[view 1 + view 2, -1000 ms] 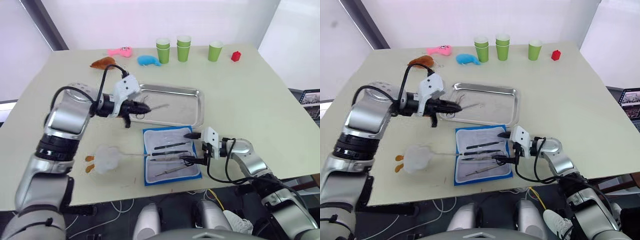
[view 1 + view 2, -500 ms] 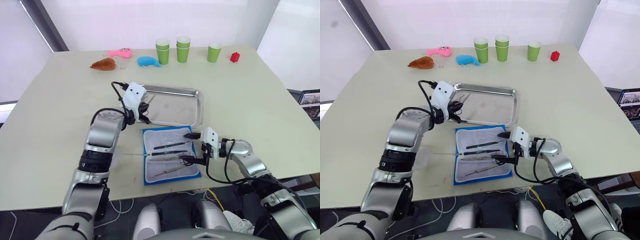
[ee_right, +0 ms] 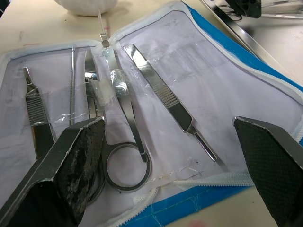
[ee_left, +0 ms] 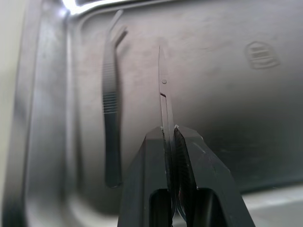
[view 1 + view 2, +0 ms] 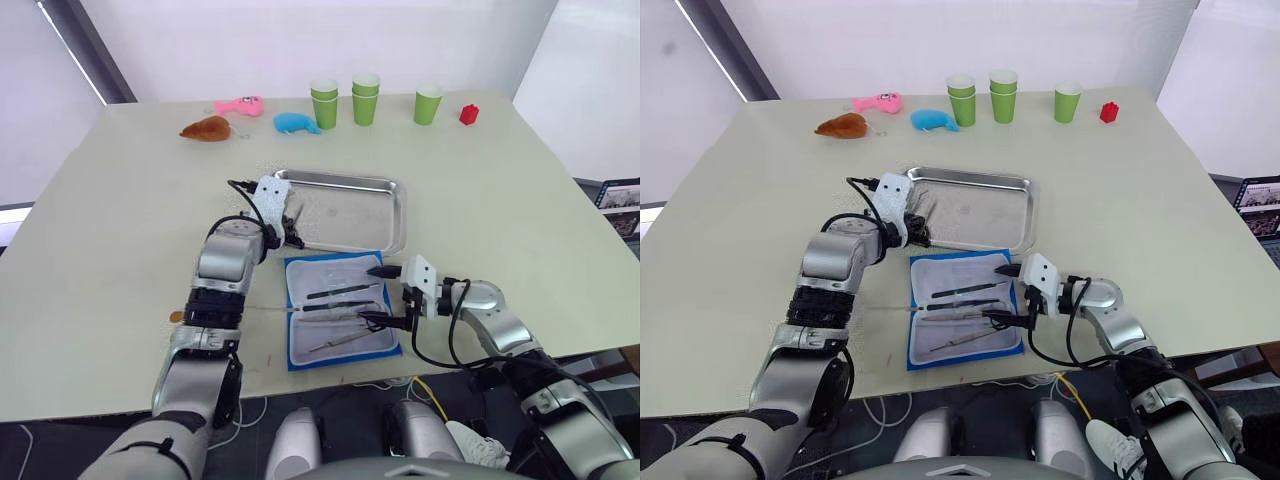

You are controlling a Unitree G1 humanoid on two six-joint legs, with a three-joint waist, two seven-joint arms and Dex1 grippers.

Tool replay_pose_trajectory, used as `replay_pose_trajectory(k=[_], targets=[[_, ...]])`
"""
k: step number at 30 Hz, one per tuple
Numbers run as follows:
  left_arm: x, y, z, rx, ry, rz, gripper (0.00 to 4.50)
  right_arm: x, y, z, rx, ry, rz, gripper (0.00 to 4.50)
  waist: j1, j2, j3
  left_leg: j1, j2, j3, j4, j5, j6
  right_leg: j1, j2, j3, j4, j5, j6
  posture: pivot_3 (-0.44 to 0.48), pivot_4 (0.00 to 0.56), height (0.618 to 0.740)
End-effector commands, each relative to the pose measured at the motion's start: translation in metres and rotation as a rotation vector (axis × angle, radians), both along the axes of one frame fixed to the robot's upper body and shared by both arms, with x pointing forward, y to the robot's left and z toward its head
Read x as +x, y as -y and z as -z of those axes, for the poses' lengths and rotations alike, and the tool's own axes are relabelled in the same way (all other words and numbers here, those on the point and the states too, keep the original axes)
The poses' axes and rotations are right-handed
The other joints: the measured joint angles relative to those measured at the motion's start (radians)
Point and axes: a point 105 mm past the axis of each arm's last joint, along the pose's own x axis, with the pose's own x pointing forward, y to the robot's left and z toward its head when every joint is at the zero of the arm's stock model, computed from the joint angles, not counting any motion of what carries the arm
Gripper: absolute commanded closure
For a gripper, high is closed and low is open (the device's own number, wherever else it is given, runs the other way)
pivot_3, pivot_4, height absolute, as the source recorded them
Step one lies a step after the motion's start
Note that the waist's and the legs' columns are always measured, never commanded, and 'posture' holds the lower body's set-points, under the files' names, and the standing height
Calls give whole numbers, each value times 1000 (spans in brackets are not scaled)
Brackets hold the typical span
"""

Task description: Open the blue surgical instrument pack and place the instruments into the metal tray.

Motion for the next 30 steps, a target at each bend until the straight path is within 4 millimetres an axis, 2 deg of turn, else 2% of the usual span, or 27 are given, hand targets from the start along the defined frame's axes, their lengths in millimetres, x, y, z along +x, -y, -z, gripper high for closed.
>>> replay_pose_trajectory(k=[1,11,17,27,30], targets=[[7,-2,-12,-13,45,-17,4462,-23,28,76,-263,-203,63,0,0,0,0,0,0,0,0,0,0,0,0,0,0,0,0,0,150,739],[14,-21,-10,5,79,-116,4462,-24,30,77,-270,-200,66,0,0,0,0,0,0,-1,0,0,0,0,0,0,0,0,0,0,150,739],[11,-19,-5,-9,53,-104,4462,-22,28,76,-269,-196,64,0,0,0,0,0,0,-1,0,0,0,0,0,0,0,1,-1,0,150,739],[12,-15,-12,1,76,-79,4462,-21,27,77,-269,-194,62,0,0,0,0,0,0,-1,0,0,0,0,0,0,0,1,-1,0,150,739],[12,-18,-13,27,80,-85,3635,-21,26,77,-269,-195,62,0,0,0,0,0,0,-1,0,0,0,0,0,0,0,1,-1,0,150,739]])
